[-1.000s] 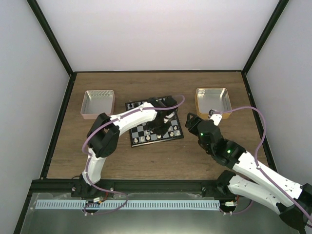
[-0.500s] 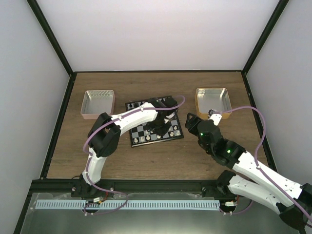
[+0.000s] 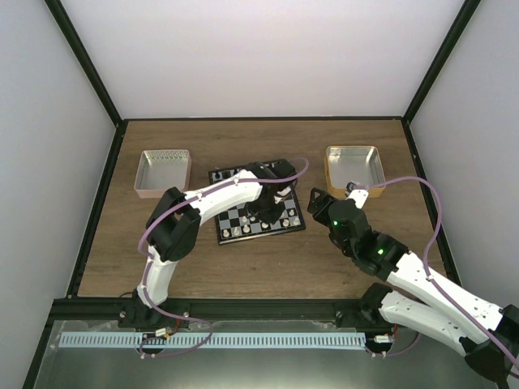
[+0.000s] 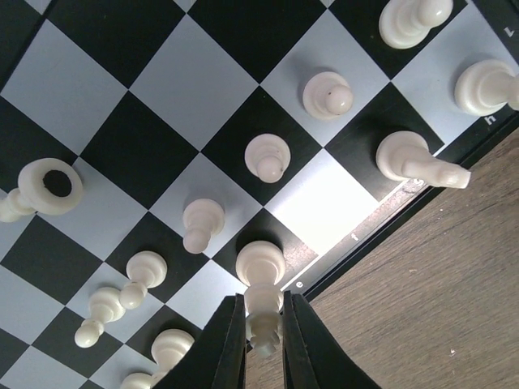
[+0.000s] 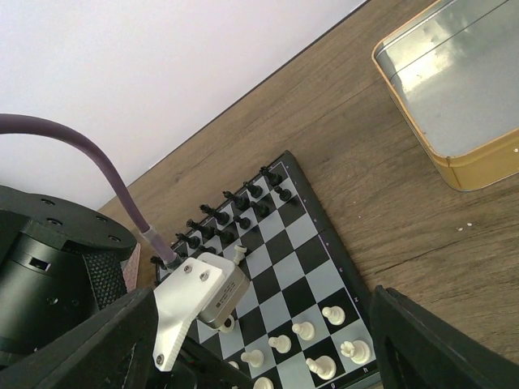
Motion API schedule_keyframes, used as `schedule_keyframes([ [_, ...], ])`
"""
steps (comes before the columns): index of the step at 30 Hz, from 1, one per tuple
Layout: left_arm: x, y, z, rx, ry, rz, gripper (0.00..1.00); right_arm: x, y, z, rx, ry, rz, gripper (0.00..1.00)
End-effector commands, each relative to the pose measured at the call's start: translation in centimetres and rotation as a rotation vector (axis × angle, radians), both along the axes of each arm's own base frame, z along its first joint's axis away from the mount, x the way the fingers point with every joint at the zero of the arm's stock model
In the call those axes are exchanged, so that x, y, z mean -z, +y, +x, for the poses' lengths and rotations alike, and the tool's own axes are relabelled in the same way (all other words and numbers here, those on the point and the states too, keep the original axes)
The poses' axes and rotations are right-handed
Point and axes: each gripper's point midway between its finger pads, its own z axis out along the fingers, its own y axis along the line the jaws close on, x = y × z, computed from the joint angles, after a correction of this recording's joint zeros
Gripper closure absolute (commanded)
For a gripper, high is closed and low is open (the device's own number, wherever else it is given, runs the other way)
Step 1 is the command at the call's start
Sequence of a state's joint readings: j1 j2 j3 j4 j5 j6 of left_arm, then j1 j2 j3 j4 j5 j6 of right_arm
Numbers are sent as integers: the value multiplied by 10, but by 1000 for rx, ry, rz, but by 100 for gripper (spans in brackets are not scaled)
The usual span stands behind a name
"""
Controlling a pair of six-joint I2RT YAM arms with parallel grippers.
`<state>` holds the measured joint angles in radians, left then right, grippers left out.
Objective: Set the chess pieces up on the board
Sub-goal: Place the chess piece on the chessboard.
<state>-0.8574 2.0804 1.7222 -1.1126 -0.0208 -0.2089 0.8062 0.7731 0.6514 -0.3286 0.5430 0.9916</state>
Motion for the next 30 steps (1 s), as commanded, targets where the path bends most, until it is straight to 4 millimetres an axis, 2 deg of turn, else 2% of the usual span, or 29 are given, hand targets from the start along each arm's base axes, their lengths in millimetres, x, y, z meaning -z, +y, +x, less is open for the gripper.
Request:
schedule_keyframes([
  [1, 0, -11, 4, 0, 1, -42, 88, -3, -4, 1, 23, -9, 5, 27],
  [6, -1, -11, 4, 3, -1, -40, 86, -3, -4, 1, 22, -7, 7, 27],
  [10, -2, -7, 6, 0, -17, -22, 81, -4, -4, 1, 23, -9, 8, 27],
  [20, -13, -5, 8, 0, -41, -32, 80, -6, -4, 1, 19, -11, 15, 27],
  [24, -31, -6, 14, -11, -72, -78, 74, -9, -4, 0, 18, -14, 18, 27],
  [30, -64, 7, 35, -107, -169, -157, 64, -11, -4, 1, 18, -17, 17, 27],
])
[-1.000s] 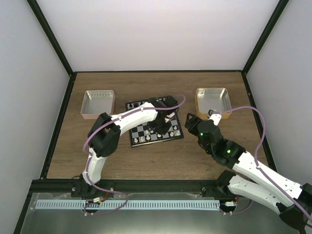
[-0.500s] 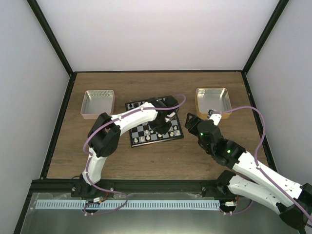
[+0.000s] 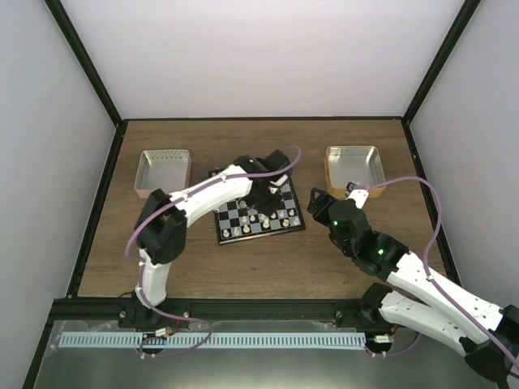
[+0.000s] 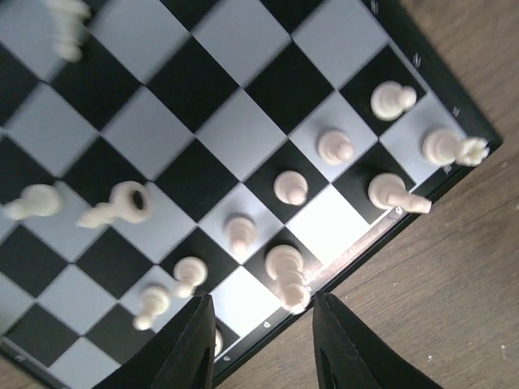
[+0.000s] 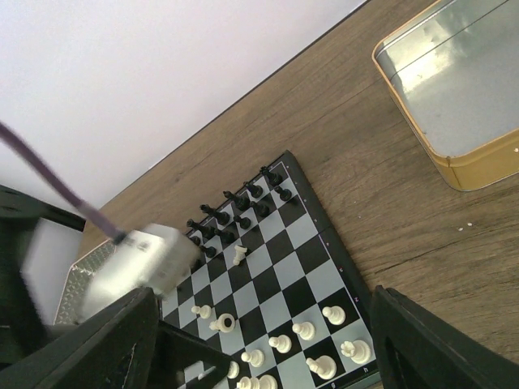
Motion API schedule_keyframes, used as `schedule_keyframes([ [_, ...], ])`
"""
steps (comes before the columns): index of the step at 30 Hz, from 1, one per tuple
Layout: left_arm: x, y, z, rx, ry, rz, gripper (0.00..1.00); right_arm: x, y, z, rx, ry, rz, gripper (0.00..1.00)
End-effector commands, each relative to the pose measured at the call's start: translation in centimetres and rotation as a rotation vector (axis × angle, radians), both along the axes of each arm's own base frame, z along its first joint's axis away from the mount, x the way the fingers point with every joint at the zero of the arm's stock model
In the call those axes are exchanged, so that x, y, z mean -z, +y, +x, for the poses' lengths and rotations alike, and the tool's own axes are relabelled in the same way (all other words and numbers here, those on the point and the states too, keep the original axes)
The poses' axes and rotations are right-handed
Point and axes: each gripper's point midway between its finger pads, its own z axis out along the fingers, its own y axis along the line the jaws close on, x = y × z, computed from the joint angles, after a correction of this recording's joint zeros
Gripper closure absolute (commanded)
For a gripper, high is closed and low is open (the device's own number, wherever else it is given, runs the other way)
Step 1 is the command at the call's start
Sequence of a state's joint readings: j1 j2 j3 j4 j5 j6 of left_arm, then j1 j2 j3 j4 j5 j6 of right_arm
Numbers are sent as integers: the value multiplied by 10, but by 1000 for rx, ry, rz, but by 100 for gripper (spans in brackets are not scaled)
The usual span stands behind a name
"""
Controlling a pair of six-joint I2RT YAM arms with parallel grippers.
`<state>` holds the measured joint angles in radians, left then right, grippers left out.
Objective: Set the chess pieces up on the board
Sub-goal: Place the chess piece on the chessboard, then pick up the chess piece from the chessboard.
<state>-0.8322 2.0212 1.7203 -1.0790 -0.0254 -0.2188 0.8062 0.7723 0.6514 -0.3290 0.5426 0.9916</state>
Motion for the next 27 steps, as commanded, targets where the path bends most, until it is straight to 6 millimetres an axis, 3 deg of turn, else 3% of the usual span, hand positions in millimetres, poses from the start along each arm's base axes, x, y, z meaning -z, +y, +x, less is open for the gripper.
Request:
schedule_keyframes([
  [1, -43, 12, 24, -98, -121, -102, 63, -10, -3, 1, 17, -15, 17, 27],
  [6, -41, 56, 43, -271, -170, -118, 57, -8, -2, 1, 11, -10, 18, 26],
  [10, -20, 98, 48, -383, -144, -117, 50, -6, -1, 1, 10, -6, 18, 26],
  [14, 1, 125, 49, -445, -108, -108, 48, -4, -1, 0, 8, -2, 19, 26],
  [20, 29, 149, 49, -492, -64, -74, 51, -4, -1, 0, 7, -1, 19, 26],
  [27, 42, 149, 50, -472, -19, -82, 60, -4, -3, -1, 10, 0, 18, 26],
])
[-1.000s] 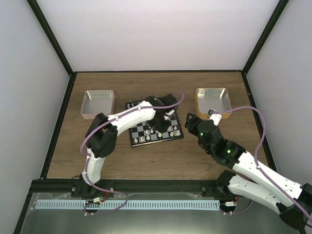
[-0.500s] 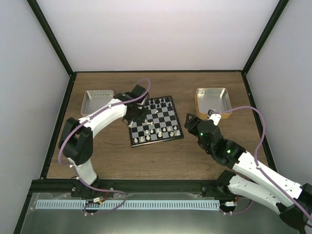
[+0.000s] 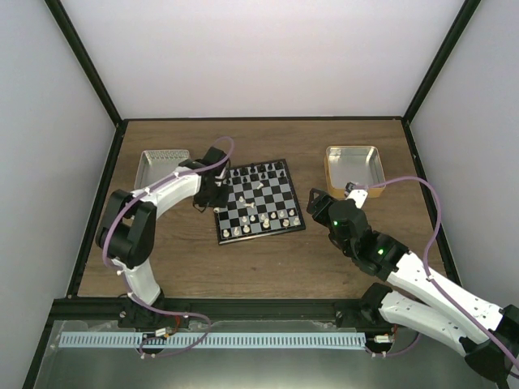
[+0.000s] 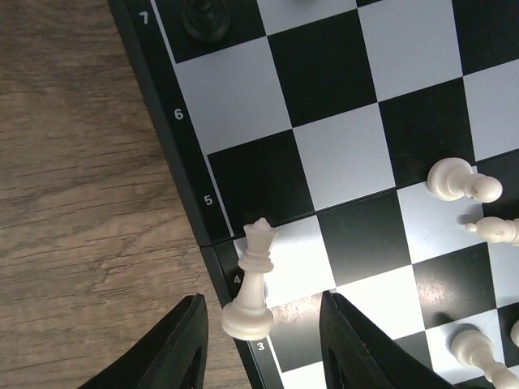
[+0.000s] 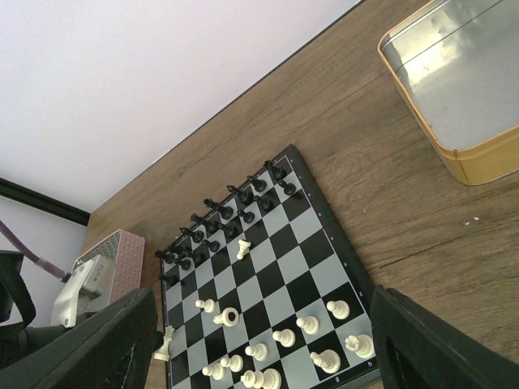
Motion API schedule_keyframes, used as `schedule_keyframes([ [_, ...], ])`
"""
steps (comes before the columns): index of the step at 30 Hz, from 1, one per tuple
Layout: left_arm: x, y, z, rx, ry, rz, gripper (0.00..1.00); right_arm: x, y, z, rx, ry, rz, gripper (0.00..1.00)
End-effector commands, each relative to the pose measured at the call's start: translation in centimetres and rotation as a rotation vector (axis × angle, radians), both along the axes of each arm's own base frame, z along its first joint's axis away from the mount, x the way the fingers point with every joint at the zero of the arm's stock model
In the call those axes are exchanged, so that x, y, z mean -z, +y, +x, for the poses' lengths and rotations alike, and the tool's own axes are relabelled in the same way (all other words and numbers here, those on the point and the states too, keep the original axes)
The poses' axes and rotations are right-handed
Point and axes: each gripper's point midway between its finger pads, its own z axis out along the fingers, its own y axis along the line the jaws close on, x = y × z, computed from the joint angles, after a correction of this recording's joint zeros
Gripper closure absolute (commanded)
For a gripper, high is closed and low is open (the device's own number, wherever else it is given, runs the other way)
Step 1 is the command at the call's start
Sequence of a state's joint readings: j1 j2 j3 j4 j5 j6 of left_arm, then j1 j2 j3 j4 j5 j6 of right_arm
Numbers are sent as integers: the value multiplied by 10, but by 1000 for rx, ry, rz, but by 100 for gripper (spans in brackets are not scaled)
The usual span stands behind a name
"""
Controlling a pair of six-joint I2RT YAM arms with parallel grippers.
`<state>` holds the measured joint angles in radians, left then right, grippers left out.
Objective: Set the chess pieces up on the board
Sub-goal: Pick up the chess piece from the chessboard.
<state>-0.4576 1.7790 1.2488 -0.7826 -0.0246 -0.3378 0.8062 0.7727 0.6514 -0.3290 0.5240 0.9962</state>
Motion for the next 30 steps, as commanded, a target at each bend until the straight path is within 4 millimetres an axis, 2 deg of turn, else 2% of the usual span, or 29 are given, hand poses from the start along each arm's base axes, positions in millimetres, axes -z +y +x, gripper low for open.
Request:
schedule_keyframes([
  [1, 12, -5, 2, 20, 22, -17, 60, -4, -6, 0, 26, -7, 10, 26],
  [9, 28, 0, -4, 23, 64, 14, 62, -3, -6, 0, 28, -5, 11, 26],
  [17, 32, 2, -9, 25, 82, 19, 82, -4, -5, 0, 25, -5, 13, 26],
  [21, 26, 3, -7, 21, 63, 20, 88, -3, -5, 0, 24, -4, 15, 26],
  [24, 18, 1, -6, 24, 43, 6, 90, -2, -5, 0, 23, -1, 15, 26],
  [27, 4, -6, -5, 47, 13, -36, 90, -4, -3, 0, 16, -7, 17, 26],
  [30, -13, -20, -5, 96, -26, -99, 90, -12, 7, 2, -46, -47, -1, 26],
])
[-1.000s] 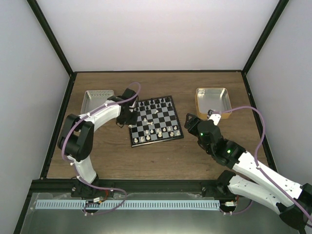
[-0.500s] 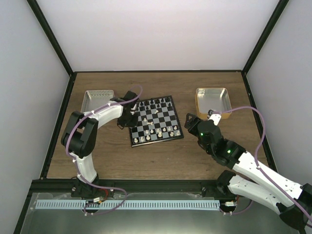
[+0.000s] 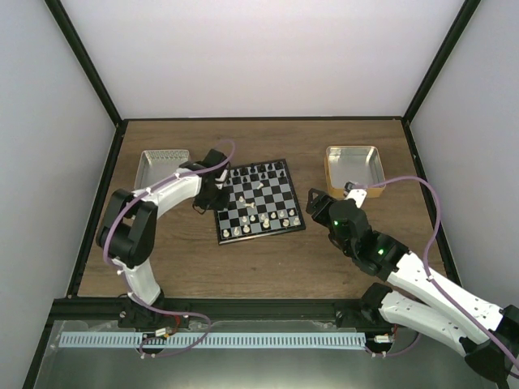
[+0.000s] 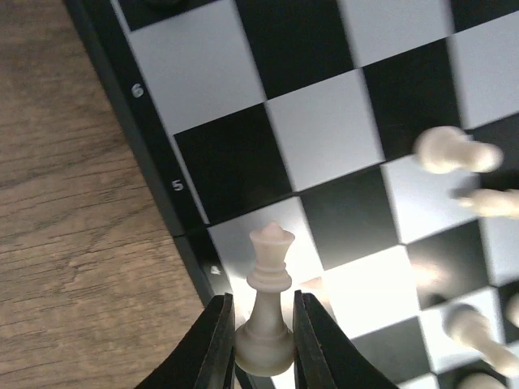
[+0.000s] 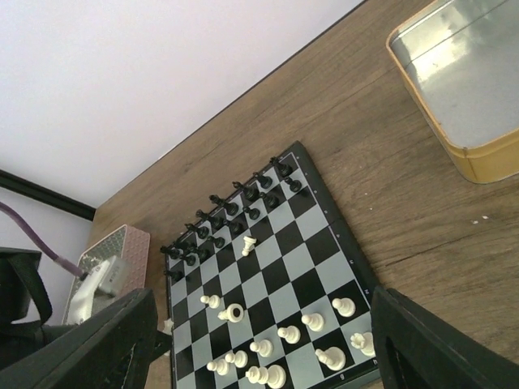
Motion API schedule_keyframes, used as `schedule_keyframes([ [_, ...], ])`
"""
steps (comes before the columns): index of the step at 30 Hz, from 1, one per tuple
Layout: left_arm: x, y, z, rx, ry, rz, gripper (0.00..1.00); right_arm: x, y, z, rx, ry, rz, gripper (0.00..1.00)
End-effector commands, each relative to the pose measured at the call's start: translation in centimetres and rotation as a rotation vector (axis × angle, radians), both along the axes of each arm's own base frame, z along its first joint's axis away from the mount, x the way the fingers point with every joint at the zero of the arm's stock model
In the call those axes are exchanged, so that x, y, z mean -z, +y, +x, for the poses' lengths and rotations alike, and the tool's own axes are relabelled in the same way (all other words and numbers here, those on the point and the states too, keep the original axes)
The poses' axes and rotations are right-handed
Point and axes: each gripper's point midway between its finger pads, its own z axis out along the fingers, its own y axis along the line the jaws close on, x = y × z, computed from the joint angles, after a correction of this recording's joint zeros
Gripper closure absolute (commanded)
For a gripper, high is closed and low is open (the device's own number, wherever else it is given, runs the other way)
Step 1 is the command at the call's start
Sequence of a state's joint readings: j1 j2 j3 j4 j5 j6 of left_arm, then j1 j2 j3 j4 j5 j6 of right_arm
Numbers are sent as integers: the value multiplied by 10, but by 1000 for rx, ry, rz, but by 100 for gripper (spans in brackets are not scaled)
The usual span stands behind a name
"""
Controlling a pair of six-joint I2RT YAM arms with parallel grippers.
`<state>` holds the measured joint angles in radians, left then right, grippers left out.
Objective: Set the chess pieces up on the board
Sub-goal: Pick up the chess piece from the chessboard, then place the chess piece on the chessboard.
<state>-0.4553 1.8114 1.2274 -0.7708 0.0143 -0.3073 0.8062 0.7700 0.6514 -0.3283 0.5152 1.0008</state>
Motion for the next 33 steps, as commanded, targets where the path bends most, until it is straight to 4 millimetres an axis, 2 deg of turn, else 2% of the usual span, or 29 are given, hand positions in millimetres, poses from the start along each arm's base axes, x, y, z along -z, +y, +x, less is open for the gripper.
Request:
schedule_keyframes([
  [1, -37, -23, 2, 76, -90, -118, 89, -15, 12, 3, -74, -68, -18, 26],
  [7, -86, -66, -7, 237, -207, -311, 89, -40, 60, 7, -346, -144, -42, 26],
  [10, -111, -90, -21, 341, -255, -426, 89, -40, 85, 11, -511, -106, -18, 25],
  [11, -120, -98, -26, 384, -269, -471, 89, -35, 100, 9, -611, -72, 6, 25],
  [13, -134, -110, -37, 450, -285, -542, 89, -34, 114, 14, -696, -28, 34, 25],
  [17, -150, -120, -55, 542, -293, -621, 89, -40, 136, 15, -805, -30, 66, 25],
  [21, -159, -124, -70, 611, -294, -671, 89, -46, 146, 14, -858, -41, 89, 25],
  [24, -166, -126, -79, 652, -301, -705, 89, -41, 148, 12, -872, -26, 90, 28],
  [28, -173, -130, -93, 713, -292, -761, 89, -31, 151, 7, -907, -2, 95, 38],
  [33, -174, -132, -101, 752, -280, -789, 89, -23, 152, 5, -922, 22, 96, 46],
])
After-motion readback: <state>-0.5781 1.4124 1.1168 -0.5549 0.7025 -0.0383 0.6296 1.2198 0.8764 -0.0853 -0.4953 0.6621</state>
